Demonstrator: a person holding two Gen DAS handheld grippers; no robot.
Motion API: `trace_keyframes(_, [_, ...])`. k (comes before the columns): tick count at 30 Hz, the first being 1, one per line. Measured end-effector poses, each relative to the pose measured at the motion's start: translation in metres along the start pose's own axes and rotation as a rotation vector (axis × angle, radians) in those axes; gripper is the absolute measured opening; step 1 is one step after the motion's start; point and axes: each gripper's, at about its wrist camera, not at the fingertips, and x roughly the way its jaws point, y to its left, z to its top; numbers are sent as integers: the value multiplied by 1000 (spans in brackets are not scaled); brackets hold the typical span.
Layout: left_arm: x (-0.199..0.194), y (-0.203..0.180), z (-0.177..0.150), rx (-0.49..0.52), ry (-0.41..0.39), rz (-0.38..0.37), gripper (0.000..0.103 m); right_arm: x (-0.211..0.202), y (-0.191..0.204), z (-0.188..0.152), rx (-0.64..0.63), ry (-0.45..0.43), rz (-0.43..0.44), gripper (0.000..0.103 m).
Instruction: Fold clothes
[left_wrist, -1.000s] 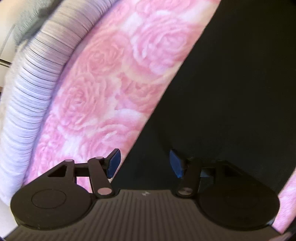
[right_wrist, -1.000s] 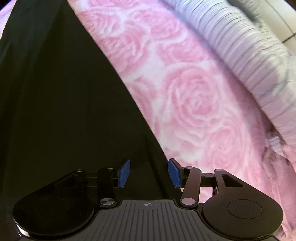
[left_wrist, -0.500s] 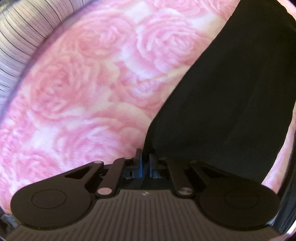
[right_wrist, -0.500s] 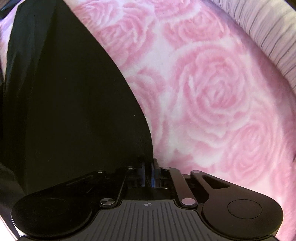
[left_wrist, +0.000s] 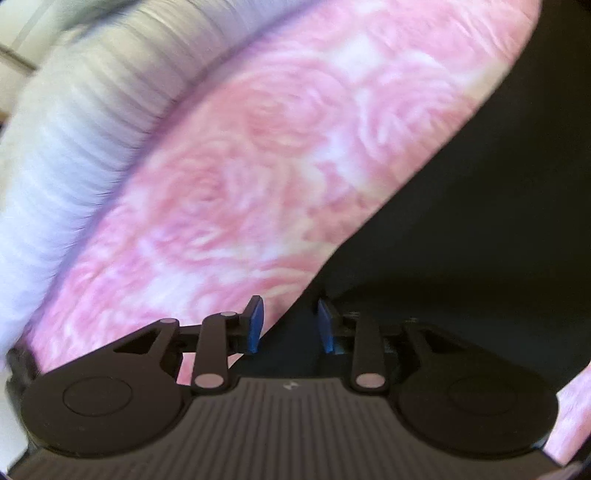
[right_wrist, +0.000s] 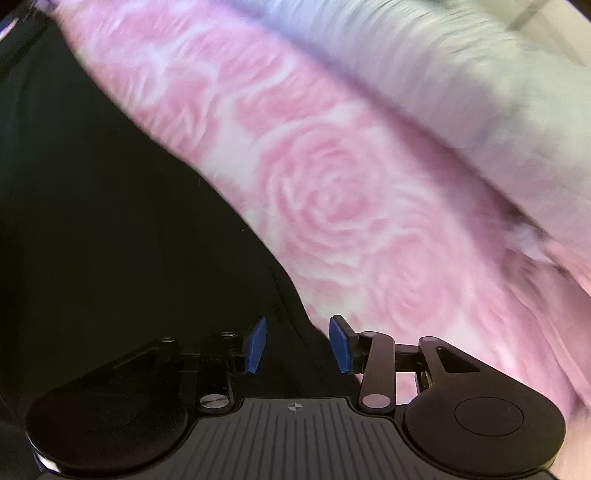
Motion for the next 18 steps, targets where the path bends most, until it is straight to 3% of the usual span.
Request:
trace_keyframes(2, [-24,-12,-3,-38,-53,19,27,-26,17,-13,78,-55,42,42])
trace_keyframes(4, [-50,-33,-5,-70,-104,-15,26,-47,45,-28,154,-104,133,42])
trace_keyframes(7, [-77,-81,-4,-66,-133,-160,26,-69,100,-43,198,-152,261,40])
trace_keyframes(10, [-94,-143,-10,-2,-129,-312,26,-79,169,-50,174,-178,376,24])
trace_keyframes(11, [-97,-162,-13,14,-117,-361,26,-76,190,-47,159,-180,397,22])
trace_keyframes(14, [-93,-209,-33,67,-59,-431,28,-47,228,-36,194,-167,374,22])
trace_keyframes(18, [-86,-238,-72,80,36,-453,29,-16,256,-21,229,-154,333,22])
